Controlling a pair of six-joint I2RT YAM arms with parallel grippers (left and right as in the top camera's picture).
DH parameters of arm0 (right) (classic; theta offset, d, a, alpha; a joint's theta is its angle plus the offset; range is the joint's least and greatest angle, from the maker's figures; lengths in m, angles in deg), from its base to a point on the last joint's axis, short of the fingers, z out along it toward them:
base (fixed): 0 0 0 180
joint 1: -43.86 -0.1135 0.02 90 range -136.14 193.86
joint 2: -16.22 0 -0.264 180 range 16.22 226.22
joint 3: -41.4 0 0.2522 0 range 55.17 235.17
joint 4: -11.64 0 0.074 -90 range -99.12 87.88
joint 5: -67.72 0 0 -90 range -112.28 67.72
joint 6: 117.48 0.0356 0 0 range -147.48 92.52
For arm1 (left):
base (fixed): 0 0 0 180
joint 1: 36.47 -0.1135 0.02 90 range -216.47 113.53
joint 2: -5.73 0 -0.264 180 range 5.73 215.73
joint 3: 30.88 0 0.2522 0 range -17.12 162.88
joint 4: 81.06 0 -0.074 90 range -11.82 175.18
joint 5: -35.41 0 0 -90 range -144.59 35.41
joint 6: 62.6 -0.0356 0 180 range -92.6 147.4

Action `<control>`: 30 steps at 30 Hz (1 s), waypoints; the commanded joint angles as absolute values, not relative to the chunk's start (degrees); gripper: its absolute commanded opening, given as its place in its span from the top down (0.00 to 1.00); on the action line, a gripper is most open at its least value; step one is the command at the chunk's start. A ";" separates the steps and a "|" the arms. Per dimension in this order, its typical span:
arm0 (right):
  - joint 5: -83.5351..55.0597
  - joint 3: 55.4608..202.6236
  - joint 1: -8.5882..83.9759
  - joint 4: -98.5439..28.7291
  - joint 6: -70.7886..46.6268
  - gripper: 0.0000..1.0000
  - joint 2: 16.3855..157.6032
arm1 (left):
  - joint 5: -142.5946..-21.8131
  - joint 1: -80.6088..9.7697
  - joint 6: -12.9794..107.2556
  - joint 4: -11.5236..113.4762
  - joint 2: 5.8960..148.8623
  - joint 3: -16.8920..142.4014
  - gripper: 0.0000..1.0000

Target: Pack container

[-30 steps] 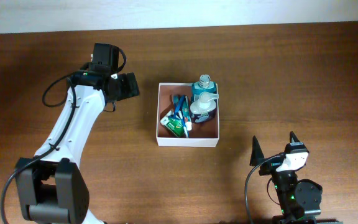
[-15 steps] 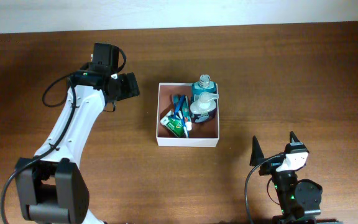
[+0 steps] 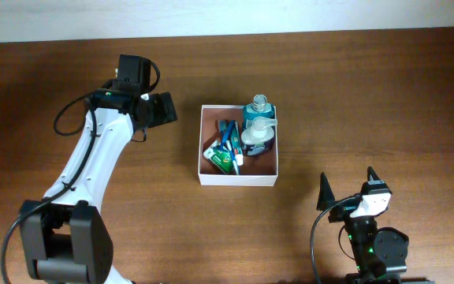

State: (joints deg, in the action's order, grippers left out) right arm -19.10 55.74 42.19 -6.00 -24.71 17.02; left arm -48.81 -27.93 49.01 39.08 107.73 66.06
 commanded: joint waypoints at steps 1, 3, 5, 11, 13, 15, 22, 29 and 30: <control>-17.99 55.48 42.43 -6.24 -25.15 0.02 16.47 | -49.20 -28.00 48.35 38.88 106.94 66.40 0.00; -17.99 55.48 42.43 -6.24 -25.15 0.01 16.47 | -49.18 -28.00 48.35 38.31 106.18 66.38 0.00; -17.99 55.48 42.43 -6.24 -25.15 0.01 16.47 | -49.18 -28.00 48.33 37.22 105.00 66.10 0.00; -17.99 55.48 42.43 -6.24 -25.15 0.02 16.47 | -47.91 -28.00 48.35 38.62 98.50 56.85 0.00; -17.99 55.48 42.43 -6.24 -25.15 0.01 16.47 | -47.19 -28.00 48.35 42.70 95.29 50.71 0.00; -17.99 55.48 42.43 -6.24 -25.15 0.01 16.47 | -46.88 -28.02 48.35 48.91 91.49 43.74 0.00; -17.99 55.48 42.43 -6.24 -25.15 0.01 16.47 | -45.64 -28.02 48.33 67.95 77.26 20.61 0.00; -17.99 55.48 42.43 -6.24 -25.15 0.01 16.47 | -45.09 -28.02 48.35 81.43 63.49 0.90 0.00; -17.99 55.48 42.43 -6.24 -25.15 0.01 16.47 | -45.09 -28.02 48.33 83.25 61.63 -1.57 0.00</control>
State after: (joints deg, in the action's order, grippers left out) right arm -18.88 55.74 42.19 -6.00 -24.78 17.02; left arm -45.99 -27.93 48.85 80.65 66.29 3.92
